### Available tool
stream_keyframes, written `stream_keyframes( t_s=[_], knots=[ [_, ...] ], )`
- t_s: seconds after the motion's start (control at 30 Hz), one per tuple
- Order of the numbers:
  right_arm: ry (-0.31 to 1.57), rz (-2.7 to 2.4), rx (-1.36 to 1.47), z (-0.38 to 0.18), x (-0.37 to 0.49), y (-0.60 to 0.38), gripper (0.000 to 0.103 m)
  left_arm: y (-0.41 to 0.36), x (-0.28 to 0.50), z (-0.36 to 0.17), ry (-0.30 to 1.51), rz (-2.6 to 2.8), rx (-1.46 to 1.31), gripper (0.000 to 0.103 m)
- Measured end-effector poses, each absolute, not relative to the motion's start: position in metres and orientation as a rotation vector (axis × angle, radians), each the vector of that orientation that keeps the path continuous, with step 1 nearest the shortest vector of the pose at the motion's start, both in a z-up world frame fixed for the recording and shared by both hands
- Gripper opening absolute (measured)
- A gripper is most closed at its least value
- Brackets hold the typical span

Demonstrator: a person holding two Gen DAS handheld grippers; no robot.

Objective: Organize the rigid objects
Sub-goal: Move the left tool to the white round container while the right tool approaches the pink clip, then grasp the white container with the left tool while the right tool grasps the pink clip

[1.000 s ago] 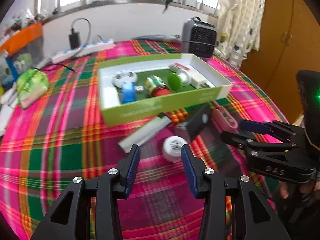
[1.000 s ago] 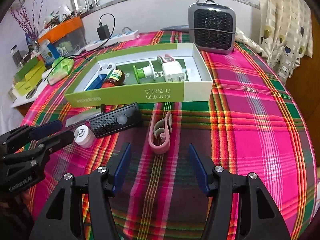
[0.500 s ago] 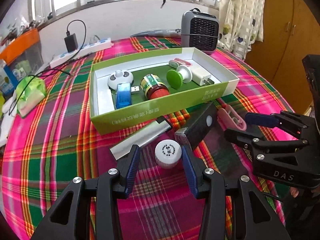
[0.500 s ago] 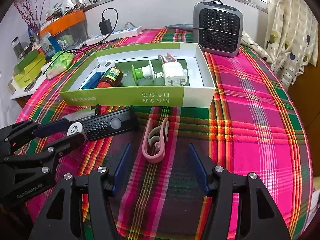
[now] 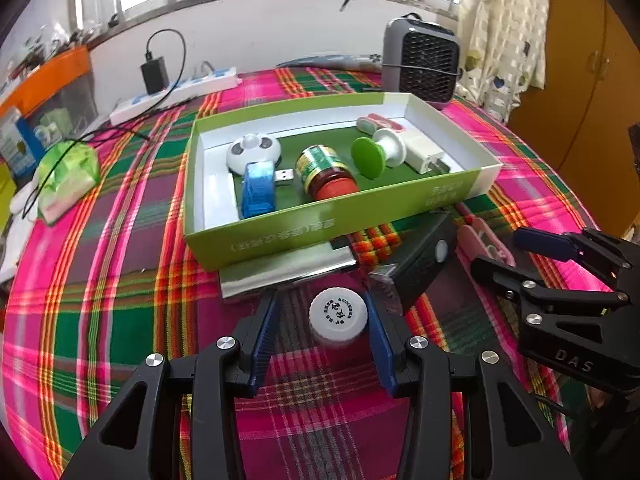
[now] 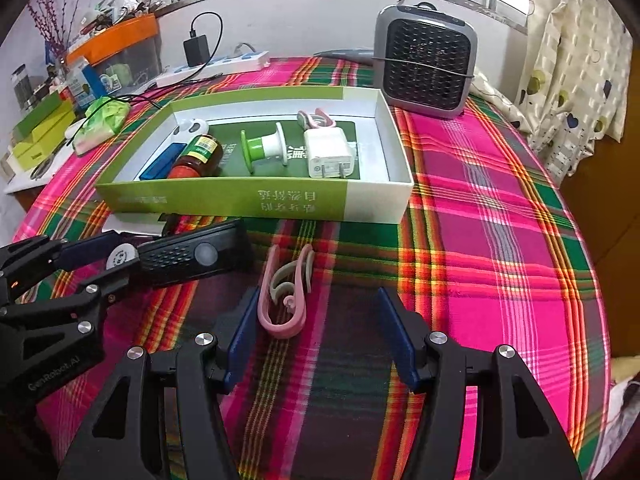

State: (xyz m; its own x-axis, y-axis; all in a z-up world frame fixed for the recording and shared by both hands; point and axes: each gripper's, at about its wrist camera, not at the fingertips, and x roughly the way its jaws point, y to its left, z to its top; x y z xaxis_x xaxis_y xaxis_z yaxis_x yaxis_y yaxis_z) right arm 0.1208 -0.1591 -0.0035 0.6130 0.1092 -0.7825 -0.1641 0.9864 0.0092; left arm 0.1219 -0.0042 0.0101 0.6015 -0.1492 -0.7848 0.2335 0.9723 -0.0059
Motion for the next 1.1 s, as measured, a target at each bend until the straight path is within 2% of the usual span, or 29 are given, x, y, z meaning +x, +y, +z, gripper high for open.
stream_keyframes(
  t_s=[0.3,0.6,0.8,0.87,1.1],
  knots=[
    [0.898,0.161,-0.068,-0.003,0.121,-0.161,0.059,0.001,0.123,0.01,0.896,-0.204,0.065,0.042],
    [0.901,0.148,-0.066,-0.003,0.12,-0.163,0.059,0.006,0.122,0.011,0.892,-0.193,0.044,0.027],
    [0.895,0.131,-0.057,-0.002,0.119,-0.166,0.046,0.006,0.121,0.011,0.889,-0.199,0.039,0.026],
    [0.893,0.128,-0.053,-0.002,0.119,-0.167,0.037,0.007,0.121,0.011,0.887,-0.198,0.033,0.026],
    [0.887,0.138,-0.05,-0.002,0.118,-0.168,0.024,0.008,0.121,0.012,0.885,-0.199,0.028,0.026]
  ],
)
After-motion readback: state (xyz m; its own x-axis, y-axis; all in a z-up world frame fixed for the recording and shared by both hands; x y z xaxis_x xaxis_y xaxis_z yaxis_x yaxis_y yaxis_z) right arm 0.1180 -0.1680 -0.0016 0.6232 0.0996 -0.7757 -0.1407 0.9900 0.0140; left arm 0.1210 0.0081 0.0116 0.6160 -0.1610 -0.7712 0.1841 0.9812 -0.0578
